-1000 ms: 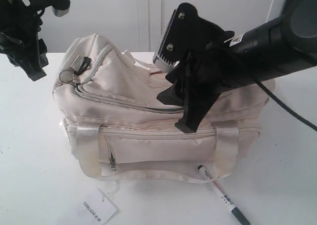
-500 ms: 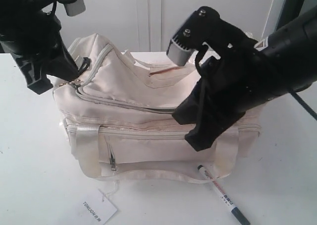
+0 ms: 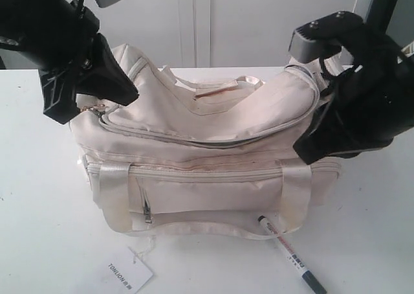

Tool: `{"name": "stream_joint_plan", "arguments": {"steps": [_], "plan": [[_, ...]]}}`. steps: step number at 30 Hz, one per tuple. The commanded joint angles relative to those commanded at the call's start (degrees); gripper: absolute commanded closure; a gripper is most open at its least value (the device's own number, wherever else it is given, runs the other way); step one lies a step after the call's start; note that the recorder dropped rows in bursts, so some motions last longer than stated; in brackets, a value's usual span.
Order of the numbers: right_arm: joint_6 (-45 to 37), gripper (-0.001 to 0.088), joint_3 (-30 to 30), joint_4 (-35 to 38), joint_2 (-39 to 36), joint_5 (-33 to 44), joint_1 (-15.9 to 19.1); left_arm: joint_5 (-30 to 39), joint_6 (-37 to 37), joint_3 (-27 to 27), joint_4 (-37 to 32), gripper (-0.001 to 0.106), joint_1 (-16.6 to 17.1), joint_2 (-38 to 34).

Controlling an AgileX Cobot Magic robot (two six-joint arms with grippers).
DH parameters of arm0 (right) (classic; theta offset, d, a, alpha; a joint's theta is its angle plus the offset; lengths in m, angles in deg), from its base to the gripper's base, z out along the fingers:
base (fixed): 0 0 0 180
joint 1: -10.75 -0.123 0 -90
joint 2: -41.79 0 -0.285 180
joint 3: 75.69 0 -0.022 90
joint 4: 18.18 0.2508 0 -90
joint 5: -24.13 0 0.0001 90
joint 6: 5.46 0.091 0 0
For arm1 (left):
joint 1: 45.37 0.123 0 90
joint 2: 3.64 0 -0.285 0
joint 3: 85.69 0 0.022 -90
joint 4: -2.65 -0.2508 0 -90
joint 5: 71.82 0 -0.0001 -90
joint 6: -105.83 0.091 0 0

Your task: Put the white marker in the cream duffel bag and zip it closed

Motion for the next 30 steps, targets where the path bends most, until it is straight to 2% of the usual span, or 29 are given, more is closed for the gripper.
{"name": "stream_joint_plan", "arguments": {"steps": [4,10,12,16,19,21,30], "plan": [[3.44,0.0868,0.0,0.0,0.0,-0.89,2.56,-0.55,5.02,0.0,0.67,0.105,-2.72,-0.68],[9.47,0.0868,0.0,-3.15,0.0,-1.81,4.84,-6.38,5.44,0.0,0.78,0.105,-8.04,-3.88],[11.55,0.0868,0.0,-4.91,0.0,-2.17,4.95,-8.87,6.34,0.0,0.78,0.1,-9.8,-4.74],[12.52,0.0868,0.0,-5.92,0.0,-2.68,4.95,-11.73,9.52,0.0,0.54,0.082,-12.47,-6.85],[12.52,0.0868,0.0,-5.92,0.0,-2.81,4.95,-13.43,9.58,0.0,0.54,0.07,-13.07,-8.88],[12.52,0.0868,0.0,-5.92,0.0,-2.81,4.95,-14.28,9.58,0.0,0.54,0.066,-13.07,-10.02],[12.52,0.0868,0.0,-5.92,0.0,-3.09,4.95,-15.95,11.09,0.0,0.38,0.064,-13.07,-14.73]]}}
